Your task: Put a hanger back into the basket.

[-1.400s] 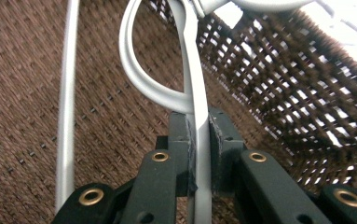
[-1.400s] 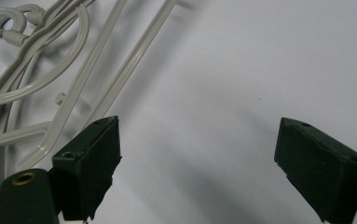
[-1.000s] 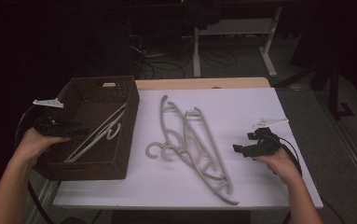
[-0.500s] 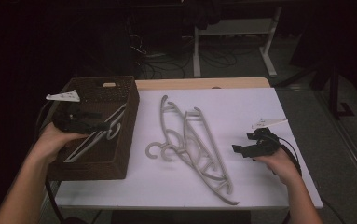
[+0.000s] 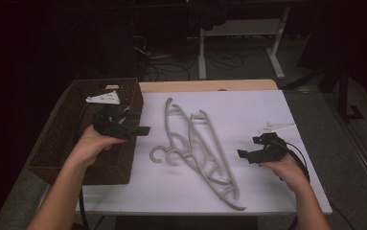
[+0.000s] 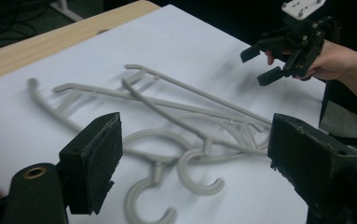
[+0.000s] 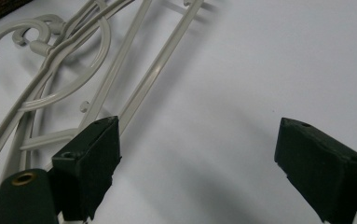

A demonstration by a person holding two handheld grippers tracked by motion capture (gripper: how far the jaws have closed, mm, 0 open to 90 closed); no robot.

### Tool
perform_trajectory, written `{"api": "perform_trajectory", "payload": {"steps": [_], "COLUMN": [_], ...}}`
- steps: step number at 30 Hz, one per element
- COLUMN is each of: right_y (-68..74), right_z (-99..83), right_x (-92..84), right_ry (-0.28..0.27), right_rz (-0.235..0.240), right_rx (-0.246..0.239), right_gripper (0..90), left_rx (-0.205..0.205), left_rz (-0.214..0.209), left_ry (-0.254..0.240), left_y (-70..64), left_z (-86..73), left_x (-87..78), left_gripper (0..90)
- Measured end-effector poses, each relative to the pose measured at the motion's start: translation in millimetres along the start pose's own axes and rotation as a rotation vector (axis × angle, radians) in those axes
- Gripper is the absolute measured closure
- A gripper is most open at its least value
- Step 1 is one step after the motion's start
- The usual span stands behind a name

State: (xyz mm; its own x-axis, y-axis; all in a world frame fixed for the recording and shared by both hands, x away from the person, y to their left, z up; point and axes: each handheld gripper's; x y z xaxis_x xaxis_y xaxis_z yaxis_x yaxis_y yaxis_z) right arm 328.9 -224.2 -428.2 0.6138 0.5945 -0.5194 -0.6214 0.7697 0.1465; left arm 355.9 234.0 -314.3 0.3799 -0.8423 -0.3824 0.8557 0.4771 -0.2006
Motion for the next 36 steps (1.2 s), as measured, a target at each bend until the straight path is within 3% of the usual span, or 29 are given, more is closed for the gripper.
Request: {"api": "perform_trajectory", "payload": {"steps": [8,16,23,24,36], "right_y": [14.7,36.0,43.1,45.2,55.7], "right_z": [-0.1,4.8,5.3,5.3,4.3], "right_x": [1.0,16.2,32.4,37.8,57.6], "right_ry": [0.016,0.074,0.132,0.152,0.235], "right_rz": [0.012,0.017,-0.003,-0.005,-0.044], "right_rx": [0.007,0.001,0.013,0.024,0.041], "right_gripper": [13.4,14.8,31.9,38.8,61.0], "left_rx": [0.018,0.016,0.008,0.001,-0.009], "left_rz": [-0.047,-0.064,-0.065,-0.067,-0.068], "left_ry": [0.004,0.021,0.049,0.052,0.074], "left_y": [-22.8,-37.3,-37.8,-37.4,-34.6], "left_z": [-9.1,-27.6,-42.7,-44.7,-51.2], "left_x": [40.4,65.7,76.9,78.2,82.4], "left_gripper": [17.4,16.1,16.0,16.0,16.0]}}
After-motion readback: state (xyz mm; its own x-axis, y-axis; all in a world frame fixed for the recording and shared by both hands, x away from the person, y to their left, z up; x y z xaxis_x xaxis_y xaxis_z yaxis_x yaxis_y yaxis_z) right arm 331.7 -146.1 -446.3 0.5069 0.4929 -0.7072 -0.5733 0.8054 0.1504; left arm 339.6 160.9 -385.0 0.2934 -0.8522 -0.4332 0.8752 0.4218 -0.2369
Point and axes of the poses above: each handheld gripper's, and its own axes: x roughly forward along the jaws, z roughly out of its top, y roughly to its left, and after that the axes turned 9 degrees about -y, right-handed
